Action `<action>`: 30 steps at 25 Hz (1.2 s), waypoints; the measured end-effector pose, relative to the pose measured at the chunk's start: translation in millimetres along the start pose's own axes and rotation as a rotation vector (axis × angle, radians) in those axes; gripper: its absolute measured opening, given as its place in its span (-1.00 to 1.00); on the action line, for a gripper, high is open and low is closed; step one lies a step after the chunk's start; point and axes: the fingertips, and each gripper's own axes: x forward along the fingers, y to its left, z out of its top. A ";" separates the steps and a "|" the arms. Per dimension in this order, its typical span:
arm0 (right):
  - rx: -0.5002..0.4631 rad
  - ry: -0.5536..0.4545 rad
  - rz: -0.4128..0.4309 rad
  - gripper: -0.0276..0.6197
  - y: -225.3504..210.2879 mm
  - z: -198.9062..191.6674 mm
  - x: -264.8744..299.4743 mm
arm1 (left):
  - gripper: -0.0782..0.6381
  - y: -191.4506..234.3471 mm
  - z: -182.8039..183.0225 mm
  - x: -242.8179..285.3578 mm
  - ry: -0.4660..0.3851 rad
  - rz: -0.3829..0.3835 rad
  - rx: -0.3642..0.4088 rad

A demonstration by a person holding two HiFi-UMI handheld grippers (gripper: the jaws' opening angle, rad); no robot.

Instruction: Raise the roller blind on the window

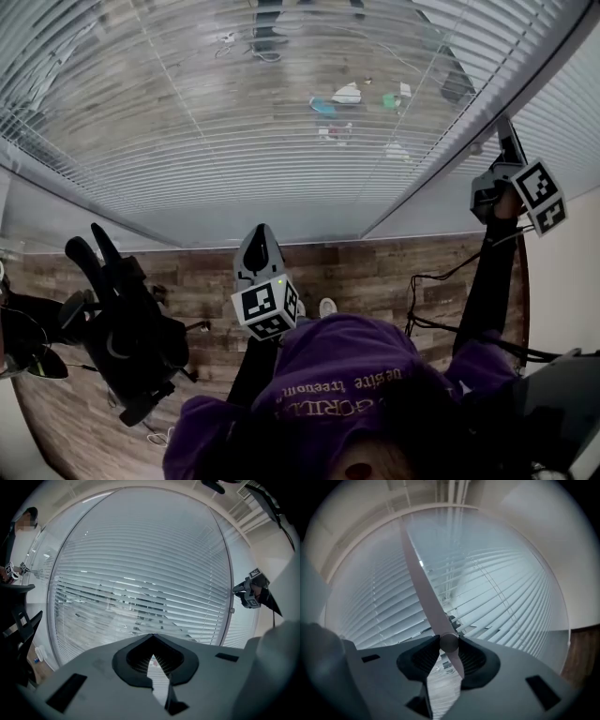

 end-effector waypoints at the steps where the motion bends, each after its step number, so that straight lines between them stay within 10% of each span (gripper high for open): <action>1: 0.043 -0.003 0.005 -0.53 -0.6 0.2 0.3 | -0.78 0.6 -0.1 -0.2 0.000 0.002 -0.001; 6: 0.081 -0.016 0.018 -0.53 -1.4 1.7 -0.5 | -0.78 3.7 -1.0 -1.5 0.002 0.006 -0.005; 13: -0.540 0.020 -0.076 -0.53 4.3 -6.2 -4.2 | -0.78 5.7 -3.9 -3.6 0.005 0.004 -0.004; 21: -0.819 0.044 -0.072 -0.53 6.8 -7.1 -0.8 | -0.78 5.7 1.0 -4.7 0.000 0.002 0.006; 25: -0.770 0.047 -0.075 -0.53 5.1 -6.6 -0.9 | -0.78 6.4 1.1 -4.6 0.002 0.006 0.007; 30: -0.439 0.035 -0.040 -0.53 5.1 -2.7 -2.2 | -0.78 6.2 1.6 -2.3 0.001 0.005 0.008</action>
